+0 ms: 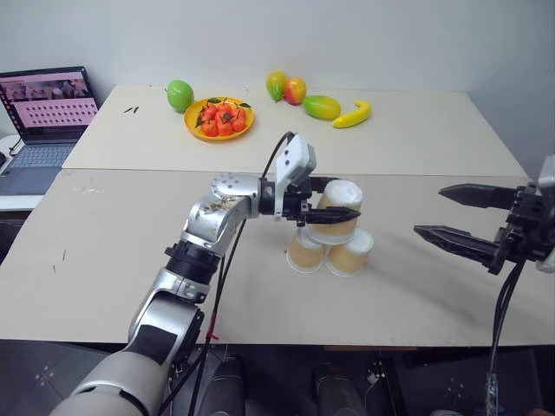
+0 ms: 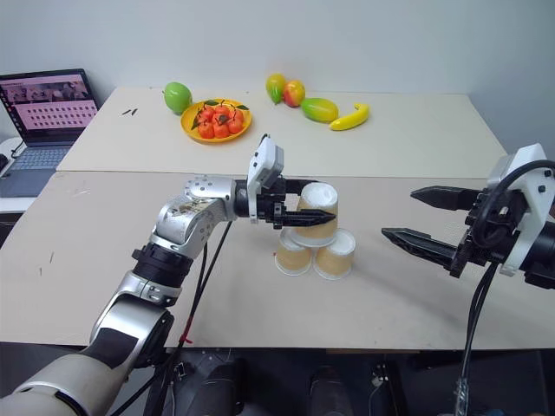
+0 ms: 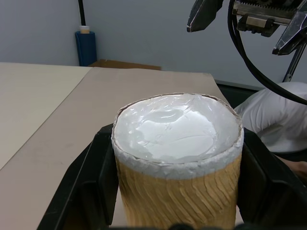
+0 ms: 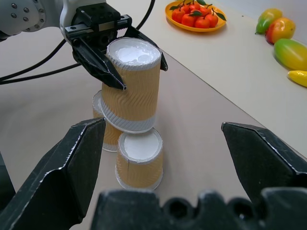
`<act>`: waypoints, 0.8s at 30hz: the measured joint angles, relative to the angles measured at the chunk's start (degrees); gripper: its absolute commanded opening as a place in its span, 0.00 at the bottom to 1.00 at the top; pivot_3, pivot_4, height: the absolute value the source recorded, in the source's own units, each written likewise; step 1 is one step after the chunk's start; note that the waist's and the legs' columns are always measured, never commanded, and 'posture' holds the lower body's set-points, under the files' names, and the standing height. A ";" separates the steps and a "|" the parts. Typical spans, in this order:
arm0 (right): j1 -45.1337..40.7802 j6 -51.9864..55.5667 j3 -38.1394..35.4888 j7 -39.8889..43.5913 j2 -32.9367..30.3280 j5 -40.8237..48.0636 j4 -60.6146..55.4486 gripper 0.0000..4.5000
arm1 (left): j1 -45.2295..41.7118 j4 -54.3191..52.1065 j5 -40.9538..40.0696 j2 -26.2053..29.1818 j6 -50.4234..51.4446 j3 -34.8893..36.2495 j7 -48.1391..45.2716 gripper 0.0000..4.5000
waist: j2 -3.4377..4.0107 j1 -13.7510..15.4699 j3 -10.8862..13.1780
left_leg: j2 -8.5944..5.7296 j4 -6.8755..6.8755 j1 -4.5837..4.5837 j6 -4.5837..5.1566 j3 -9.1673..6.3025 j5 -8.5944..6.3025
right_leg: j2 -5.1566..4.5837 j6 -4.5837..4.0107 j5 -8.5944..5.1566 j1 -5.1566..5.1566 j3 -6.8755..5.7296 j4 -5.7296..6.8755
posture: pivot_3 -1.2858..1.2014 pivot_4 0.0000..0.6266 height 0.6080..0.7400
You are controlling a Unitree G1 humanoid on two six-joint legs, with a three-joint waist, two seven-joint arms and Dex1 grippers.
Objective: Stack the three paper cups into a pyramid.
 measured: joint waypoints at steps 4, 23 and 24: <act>-0.14 0.00 0.00 -0.11 -0.23 0.02 0.41 1.00 | 0.09 -0.13 0.21 -0.22 0.00 0.02 0.01 0.65 | 0.00 0.03 0.00 | 0.00 0.00 0.00 0.00 0.00 0.00 | 0.00 0.00 0.00 0.00 0.00 0.00 | 0.52 0.24 0.94; -1.49 -0.19 0.81 -0.70 -0.31 -0.13 1.14 1.00 | 0.96 -1.92 0.28 -0.59 1.98 0.04 -0.18 0.99 | 0.00 0.00 0.00 | 0.00 0.01 0.00 0.00 0.00 0.00 | 0.00 0.00 0.00 0.00 0.01 0.02 | 0.52 0.24 0.94; -1.49 -0.32 0.81 -0.54 -0.30 -0.15 1.24 1.00 | 0.98 -2.44 0.22 -0.49 2.49 0.06 -0.20 0.99 | 0.00 -0.01 0.00 | 0.00 0.00 0.00 0.00 0.00 0.00 | 0.00 0.00 0.00 0.00 0.00 0.01 | 0.52 0.24 0.94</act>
